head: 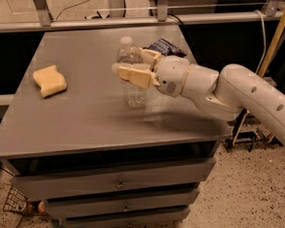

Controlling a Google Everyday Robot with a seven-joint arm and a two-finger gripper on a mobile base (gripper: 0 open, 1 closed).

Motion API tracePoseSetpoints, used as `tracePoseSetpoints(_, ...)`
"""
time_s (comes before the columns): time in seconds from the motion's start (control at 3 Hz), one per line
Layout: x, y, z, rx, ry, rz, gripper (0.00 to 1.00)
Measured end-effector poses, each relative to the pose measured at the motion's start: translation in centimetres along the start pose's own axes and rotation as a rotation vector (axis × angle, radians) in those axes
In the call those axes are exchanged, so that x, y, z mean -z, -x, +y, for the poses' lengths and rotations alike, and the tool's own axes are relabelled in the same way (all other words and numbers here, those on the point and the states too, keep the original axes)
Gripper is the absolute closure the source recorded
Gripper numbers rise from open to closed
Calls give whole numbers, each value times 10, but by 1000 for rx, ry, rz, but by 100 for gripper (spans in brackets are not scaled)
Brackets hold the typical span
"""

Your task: Place water bottle upright

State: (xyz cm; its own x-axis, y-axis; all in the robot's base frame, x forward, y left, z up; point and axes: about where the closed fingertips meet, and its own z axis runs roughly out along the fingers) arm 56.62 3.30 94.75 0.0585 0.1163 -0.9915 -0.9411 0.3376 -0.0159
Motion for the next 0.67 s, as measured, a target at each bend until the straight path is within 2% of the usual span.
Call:
tracePoseSetpoints(0.33, -2, 0, 1, 1, 4, 1, 0)
tracePoseSetpoints(0.67, -2, 0, 1, 2, 4, 1, 0)
